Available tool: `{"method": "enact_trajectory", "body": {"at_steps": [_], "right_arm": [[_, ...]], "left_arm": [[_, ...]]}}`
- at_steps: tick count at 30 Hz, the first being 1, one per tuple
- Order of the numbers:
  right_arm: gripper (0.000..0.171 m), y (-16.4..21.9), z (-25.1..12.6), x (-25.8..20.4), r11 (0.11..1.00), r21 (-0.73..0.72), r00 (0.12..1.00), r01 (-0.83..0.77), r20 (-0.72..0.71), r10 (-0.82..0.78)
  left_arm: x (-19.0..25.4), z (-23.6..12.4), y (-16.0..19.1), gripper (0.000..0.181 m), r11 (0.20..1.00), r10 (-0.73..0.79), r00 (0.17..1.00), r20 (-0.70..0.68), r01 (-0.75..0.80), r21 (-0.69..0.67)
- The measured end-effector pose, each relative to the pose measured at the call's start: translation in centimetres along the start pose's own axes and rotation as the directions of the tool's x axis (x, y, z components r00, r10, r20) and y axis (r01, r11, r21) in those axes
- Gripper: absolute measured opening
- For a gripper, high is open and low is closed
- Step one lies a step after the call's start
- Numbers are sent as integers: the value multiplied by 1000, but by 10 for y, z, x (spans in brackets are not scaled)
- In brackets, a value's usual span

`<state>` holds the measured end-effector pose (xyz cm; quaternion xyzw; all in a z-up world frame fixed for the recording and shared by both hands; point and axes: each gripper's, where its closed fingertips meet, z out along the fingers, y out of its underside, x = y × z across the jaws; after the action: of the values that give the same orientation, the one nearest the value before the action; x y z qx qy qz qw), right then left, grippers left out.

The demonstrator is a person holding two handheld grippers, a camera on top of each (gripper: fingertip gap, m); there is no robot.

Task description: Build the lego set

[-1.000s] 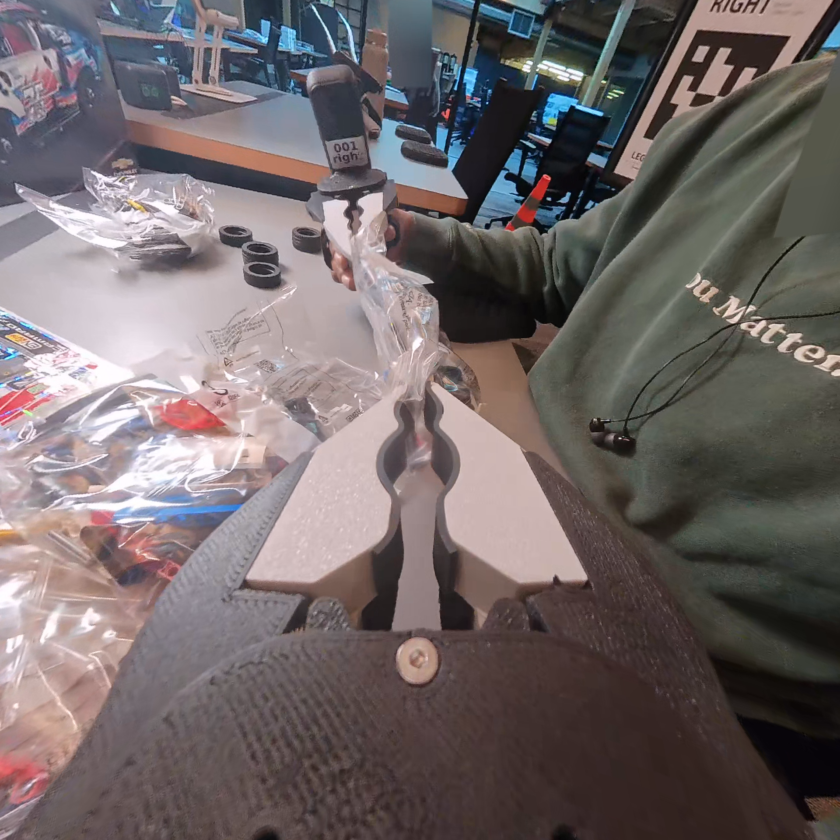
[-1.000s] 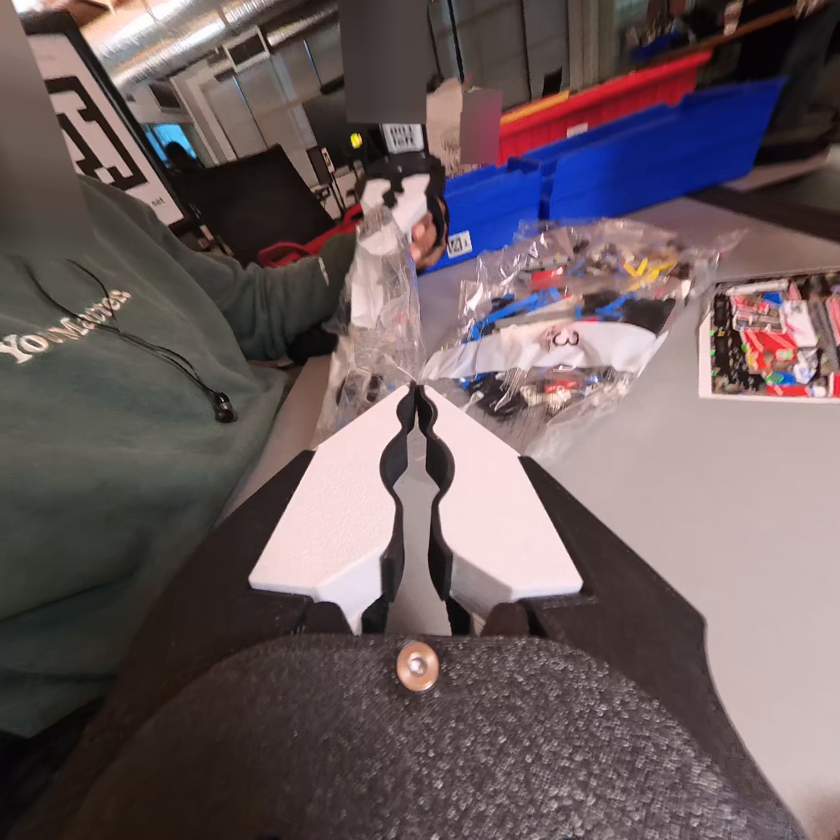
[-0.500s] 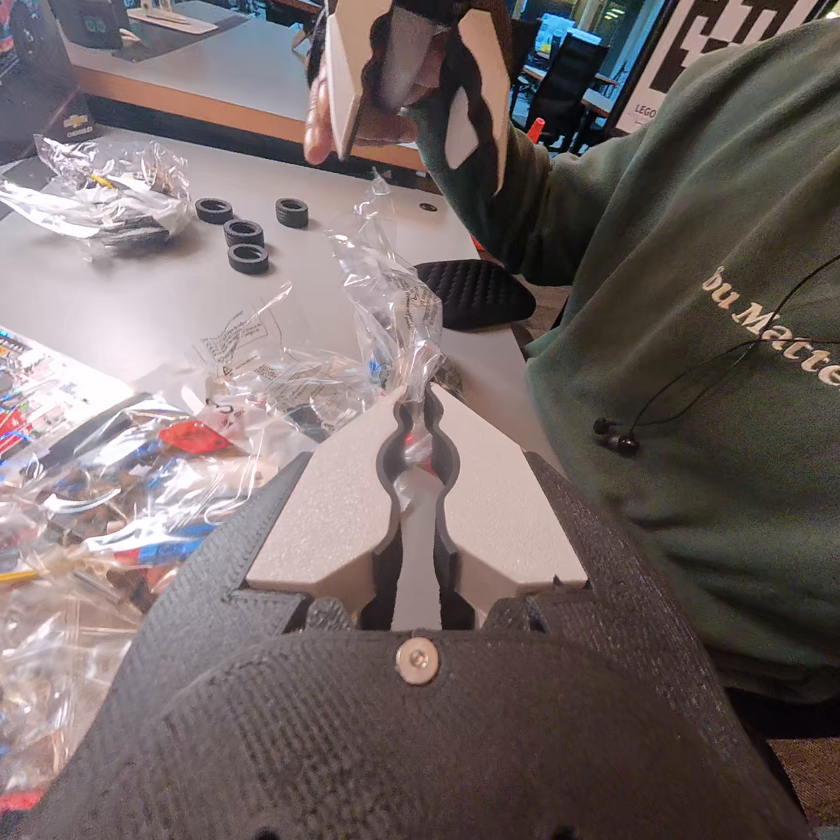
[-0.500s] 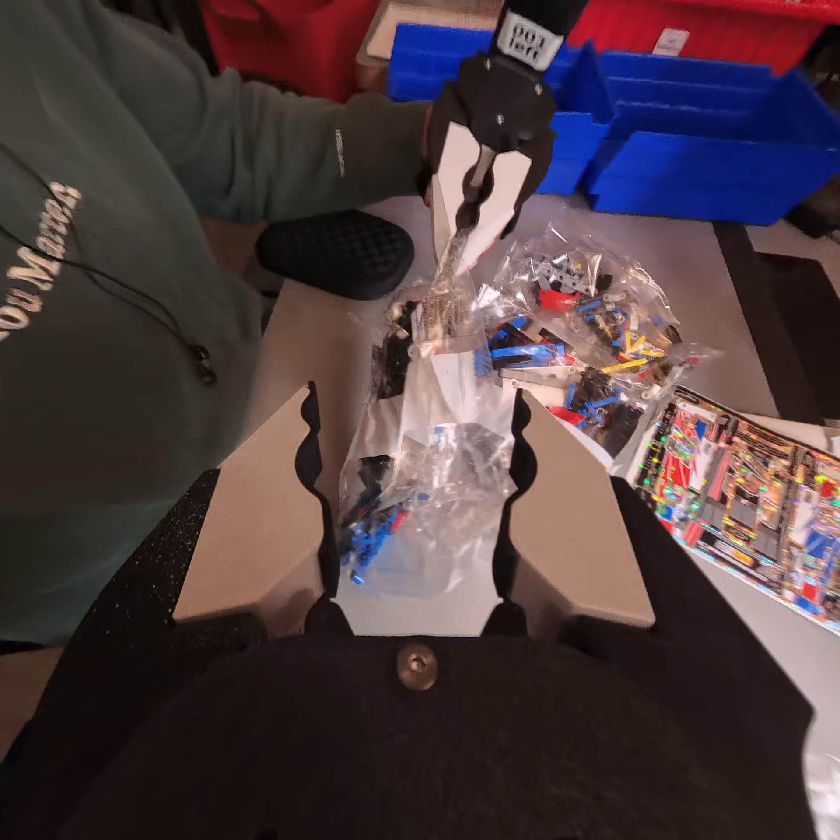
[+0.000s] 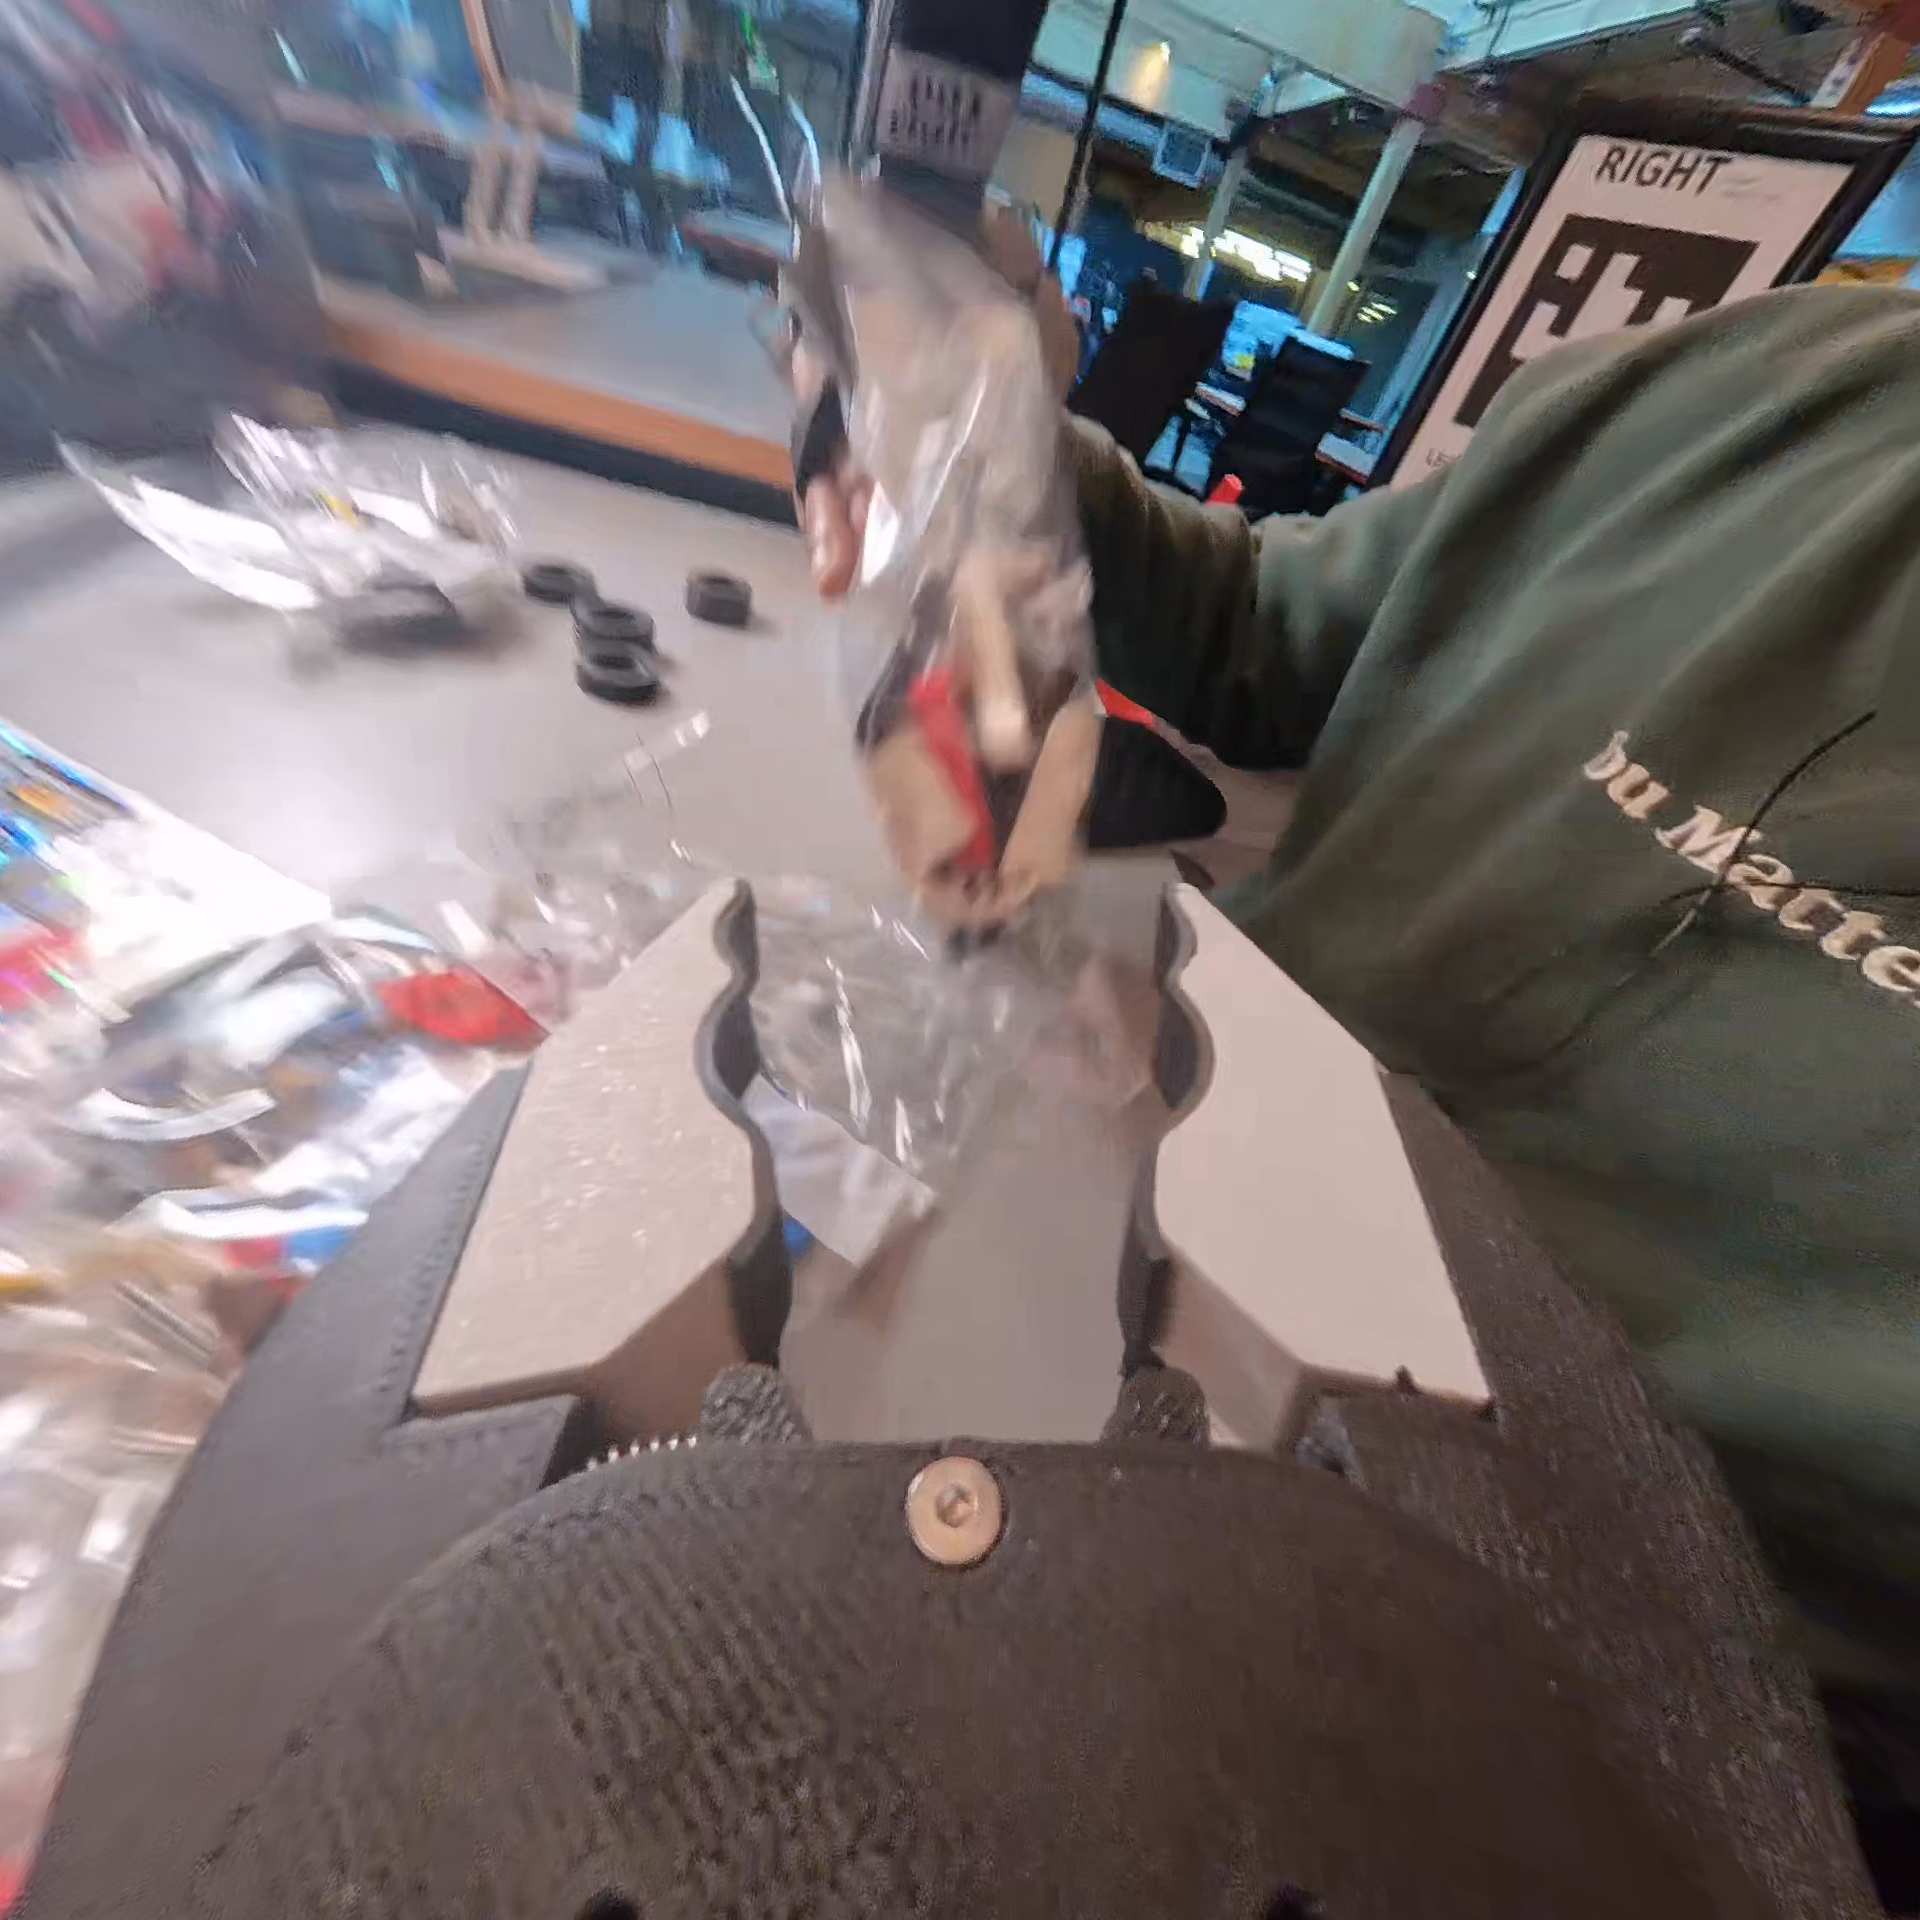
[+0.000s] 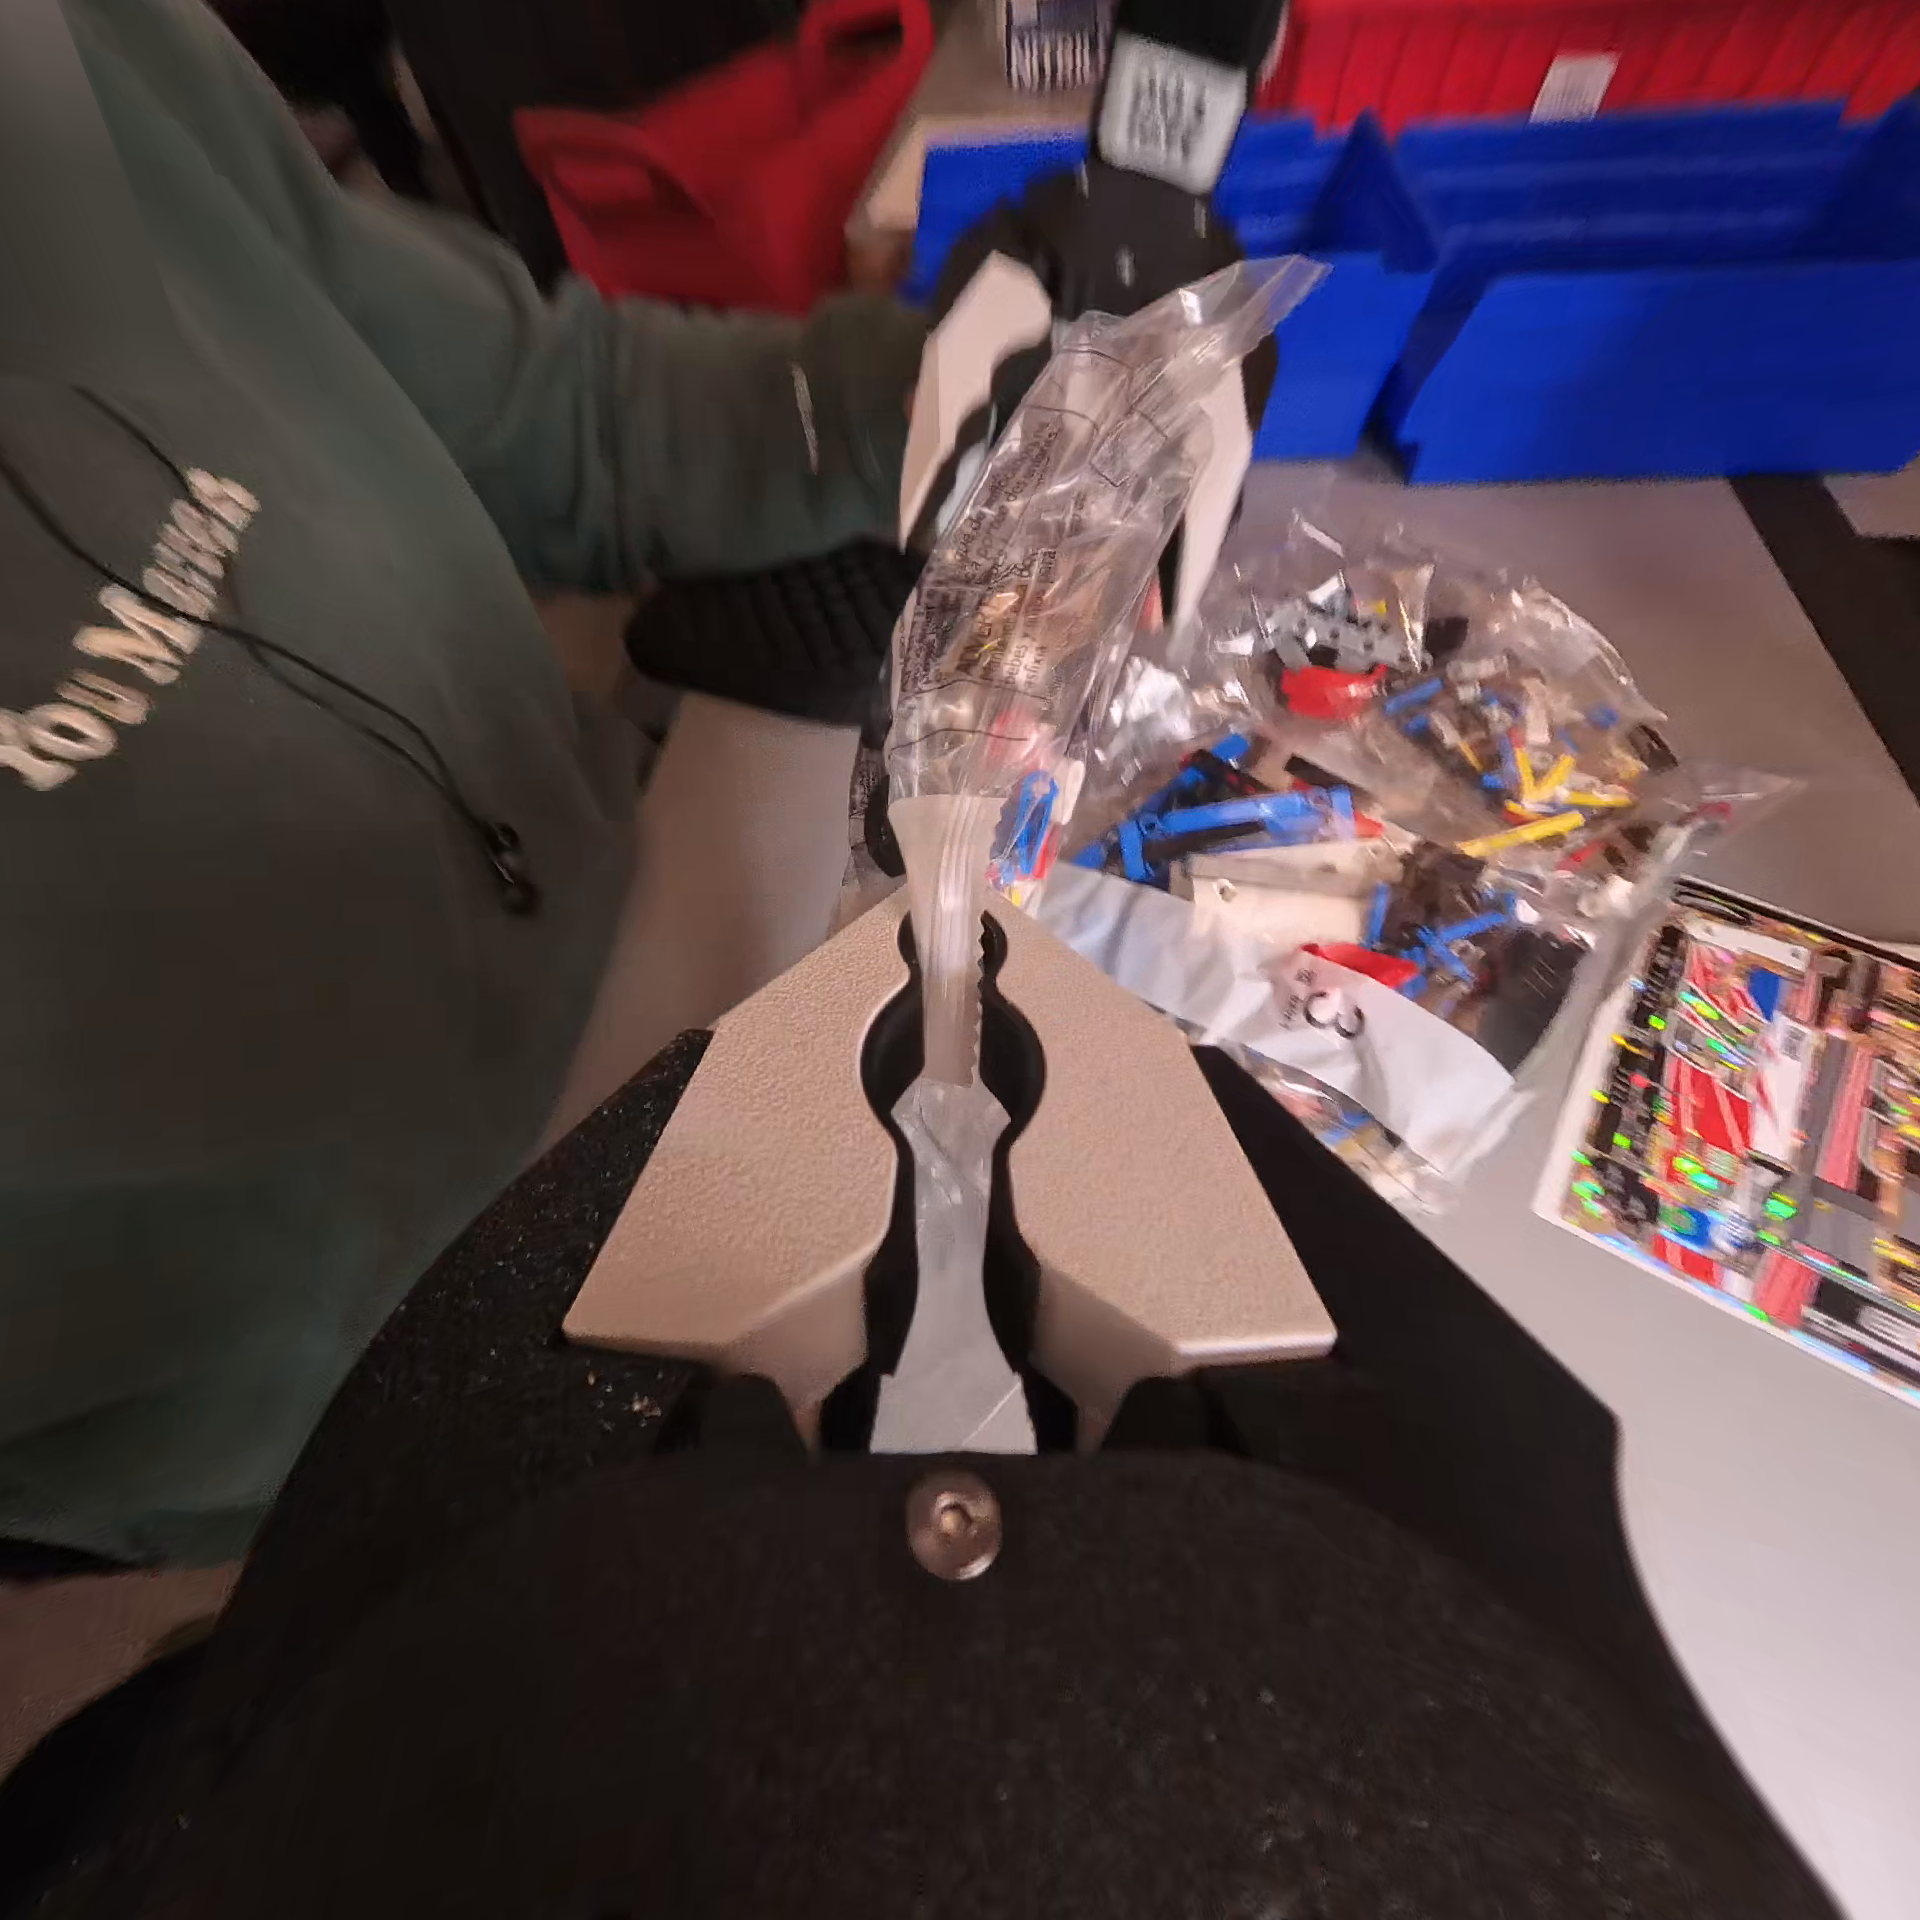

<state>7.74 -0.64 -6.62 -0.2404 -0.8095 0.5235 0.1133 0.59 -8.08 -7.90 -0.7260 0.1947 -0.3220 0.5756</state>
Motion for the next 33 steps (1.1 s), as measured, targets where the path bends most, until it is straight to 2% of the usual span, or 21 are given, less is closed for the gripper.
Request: {"method": "enact_trajectory", "body": {"at_steps": [1, 2, 3, 4, 5, 7, 11, 18, 19, 21, 22, 26, 27, 28, 29, 30, 33], "right_arm": [[1, -3, -3, -5, 998, 66, 1000, -18, 18, 17], [1, -5, -4, -9, 992, 120, 999, -38, 28, 35], [0, -2, -2, -8, 987, 151, 998, -61, 15, 59], [0, 2, 1, -6, 982, 176, 997, -73, -11, 76], [1, 7, 2, -2, 974, 204, 994, -95, -31, 104], [0, 15, -3, 6, 952, 270, 986, -147, -39, 163], [0, 39, -13, 20, 932, 307, 976, -194, -39, 216], [0, 66, 4, 9, 923, 218, 945, -318, 143, 293], [9, 64, 5, 9, 921, 216, 944, -323, 146, 297], [45, 55, 0, 11, 901, 249, 932, -355, 169, 321], [56, 51, -1, 13, 889, 262, 924, -375, 185, 335], [80, 35, 7, 33, 844, 308, 898, -439, 188, 398], [80, 32, 11, 34, 828, 303, 880, -471, 217, 422], [73, 35, 15, 41, 812, 288, 861, -507, 207, 464], [54, 41, 18, 54, 794, 282, 843, -539, 168, 512], [44, 42, 17, 62, 772, 301, 828, -559, 161, 537], [29, 38, -6, 81, 707, 408, 807, -577, 152, 571]], "left_arm": [[2, 3, 12, 82, 999, -39, 999, -16, 38, -29], [3, 7, 20, 85, 998, -54, 998, -22, 53, -38], [5, 12, 24, 78, 998, -62, 997, -34, 61, -31], [7, 16, 25, 52, 998, -63, 997, -44, 62, -29], [9, 19, 25, 35, 998, -53, 998, -46, 52, -39], [4, 21, 23, 14, 997, -45, 999, -17, 44, -65], [-6, 17, 30, 3, 992, -30, 1000, 10, 31, -118], [-2, 13, 50, 1, 980, -119, 991, -62, 107, -167], [-2, 12, 50, 1, 980, -122, 991, -62, 110, -169], [-3, 11, 50, 1, 979, -137, 988, -68, 124, -162], [-3, 12, 50, 1, 979, -141, 987, -74, 128, -158], [1, 23, 51, 1, 976, -143, 983, -118, 121, -181], [3, 25, 50, 0, 977, -139, 982, -130, 115, -182], [5, 26, 49, 0, 978, -133, 981, -138, 108, -177], [5, 27, 49, 0, 979, -127, 982, -137, 102, -176], [5, 26, 50, 0, 979, -123, 983, -134, 98, -177], [4, 20, 53, 1, 979, -131, 984, -120, 109, -172]]}}
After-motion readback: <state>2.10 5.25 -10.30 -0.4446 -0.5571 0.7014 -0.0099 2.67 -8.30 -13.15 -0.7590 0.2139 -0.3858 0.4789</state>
